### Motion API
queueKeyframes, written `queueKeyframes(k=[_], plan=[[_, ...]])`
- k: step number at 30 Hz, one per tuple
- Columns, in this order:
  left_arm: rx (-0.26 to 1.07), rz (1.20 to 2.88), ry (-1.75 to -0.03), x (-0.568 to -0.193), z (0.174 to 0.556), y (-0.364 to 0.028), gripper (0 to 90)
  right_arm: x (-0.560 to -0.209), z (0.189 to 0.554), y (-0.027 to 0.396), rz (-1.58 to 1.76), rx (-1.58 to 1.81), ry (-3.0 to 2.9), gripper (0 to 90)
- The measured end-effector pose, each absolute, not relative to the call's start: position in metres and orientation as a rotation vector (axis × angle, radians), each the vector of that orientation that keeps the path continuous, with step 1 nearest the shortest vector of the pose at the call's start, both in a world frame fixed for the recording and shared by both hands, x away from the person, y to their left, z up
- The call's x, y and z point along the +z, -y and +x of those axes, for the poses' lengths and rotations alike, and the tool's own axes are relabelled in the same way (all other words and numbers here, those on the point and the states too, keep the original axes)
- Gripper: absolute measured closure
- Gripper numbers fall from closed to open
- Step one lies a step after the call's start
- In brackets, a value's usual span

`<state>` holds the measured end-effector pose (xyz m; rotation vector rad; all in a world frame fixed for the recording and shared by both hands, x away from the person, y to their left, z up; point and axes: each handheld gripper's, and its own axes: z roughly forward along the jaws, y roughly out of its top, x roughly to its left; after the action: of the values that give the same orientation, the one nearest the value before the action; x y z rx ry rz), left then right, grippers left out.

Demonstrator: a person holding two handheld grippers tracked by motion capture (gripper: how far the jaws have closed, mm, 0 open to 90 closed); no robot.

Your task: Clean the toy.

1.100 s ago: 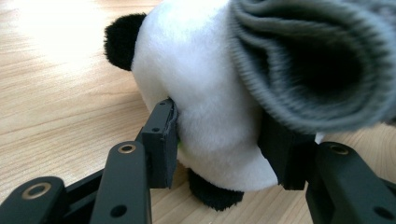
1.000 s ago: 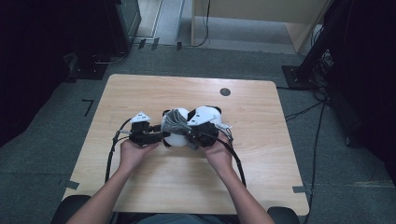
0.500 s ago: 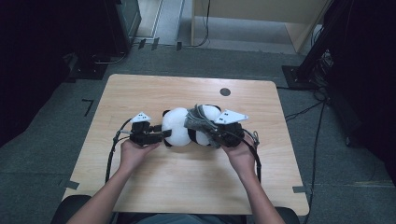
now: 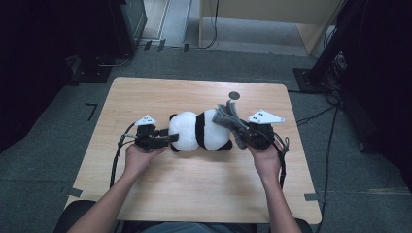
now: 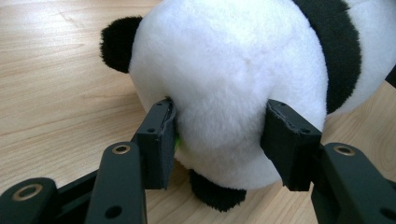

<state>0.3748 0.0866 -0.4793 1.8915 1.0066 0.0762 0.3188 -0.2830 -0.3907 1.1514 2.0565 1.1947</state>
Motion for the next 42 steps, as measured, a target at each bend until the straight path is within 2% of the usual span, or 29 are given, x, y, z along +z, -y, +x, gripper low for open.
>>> queueKeyframes(k=[4,9,24,31,42], plan=[[0.080,1.898,-1.000,-0.479,0.374,-0.087,46.8,-0.391,0.331,0.292,1.228,1.273,-1.999,74.4],[0.079,1.888,-0.999,-0.480,0.374,-0.087,46.3,-0.407,0.343,0.283,1.265,1.264,-2.040,74.3],[0.066,1.884,-1.001,-0.484,0.378,-0.087,41.1,-0.435,0.353,0.284,1.276,1.365,-2.125,66.7],[0.028,1.864,-1.025,-0.488,0.384,-0.088,30.5,-0.447,0.355,0.291,1.310,1.336,-2.132,69.2],[0.054,1.879,-0.999,-0.489,0.384,-0.087,29.1,-0.464,0.360,0.291,1.393,1.271,-2.166,71.5]])
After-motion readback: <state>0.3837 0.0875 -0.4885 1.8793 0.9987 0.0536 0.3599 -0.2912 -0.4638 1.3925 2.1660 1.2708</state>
